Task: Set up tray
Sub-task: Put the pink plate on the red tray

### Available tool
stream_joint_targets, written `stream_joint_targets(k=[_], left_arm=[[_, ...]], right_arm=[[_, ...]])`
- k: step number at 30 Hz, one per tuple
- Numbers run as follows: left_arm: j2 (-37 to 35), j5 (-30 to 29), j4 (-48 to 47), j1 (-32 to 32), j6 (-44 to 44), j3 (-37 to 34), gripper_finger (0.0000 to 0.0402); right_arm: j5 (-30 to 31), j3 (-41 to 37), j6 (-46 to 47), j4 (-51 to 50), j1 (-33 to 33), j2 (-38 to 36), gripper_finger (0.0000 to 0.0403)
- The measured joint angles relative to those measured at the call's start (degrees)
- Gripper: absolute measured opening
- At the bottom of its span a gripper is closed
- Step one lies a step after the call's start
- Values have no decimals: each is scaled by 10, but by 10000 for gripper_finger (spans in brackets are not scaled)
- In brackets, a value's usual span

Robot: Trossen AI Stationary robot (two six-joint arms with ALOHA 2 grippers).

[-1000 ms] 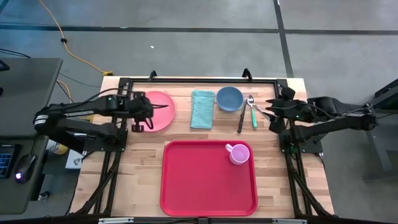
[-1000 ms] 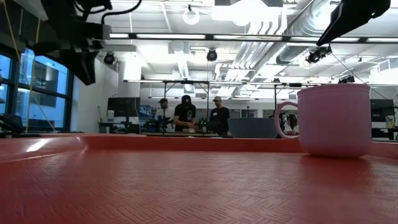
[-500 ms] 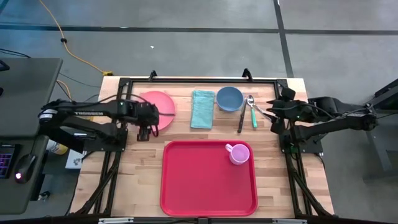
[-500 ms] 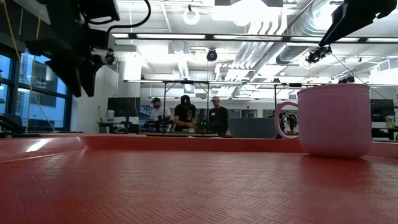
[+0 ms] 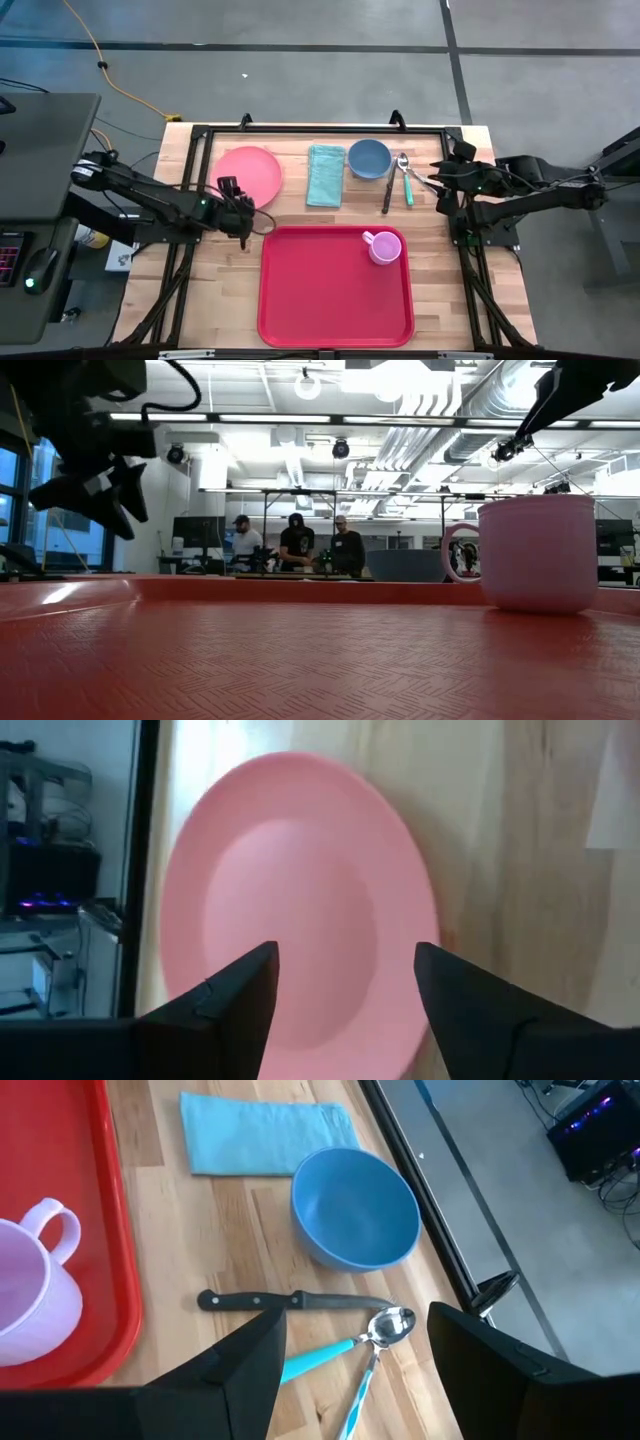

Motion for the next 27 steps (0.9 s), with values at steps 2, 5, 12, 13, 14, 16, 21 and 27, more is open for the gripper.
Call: stream_joint_targets(k=[2,5,12,13,14,16,21,27], left_arm=[[18,11,-4,-13,-24,-2,251],[63,9,1,-36,-47,-2,240],[148,27,25,-43,-59,-2,235],[153,27,25,-43,-58,-2,235],[156,27,27,-43,-56,-2,235],[163,29,39,-43,-54,-2,239],[162,27,40,-43,-56,-1,272],[162,11,39,-43,-58,-1,310]], right_arm=[[-5,0,4,0,0,0,224],[-8,0,5,0,0,0,225],[-5,0,1,-2,0,0,225],[-6,0,1,-3,0,0,225],[-5,0,1,-3,0,0,225],[-5,0,1,-3,0,0,225],[-7,0,1,-3,0,0,225],[-7,0,1,-3,0,0,224]])
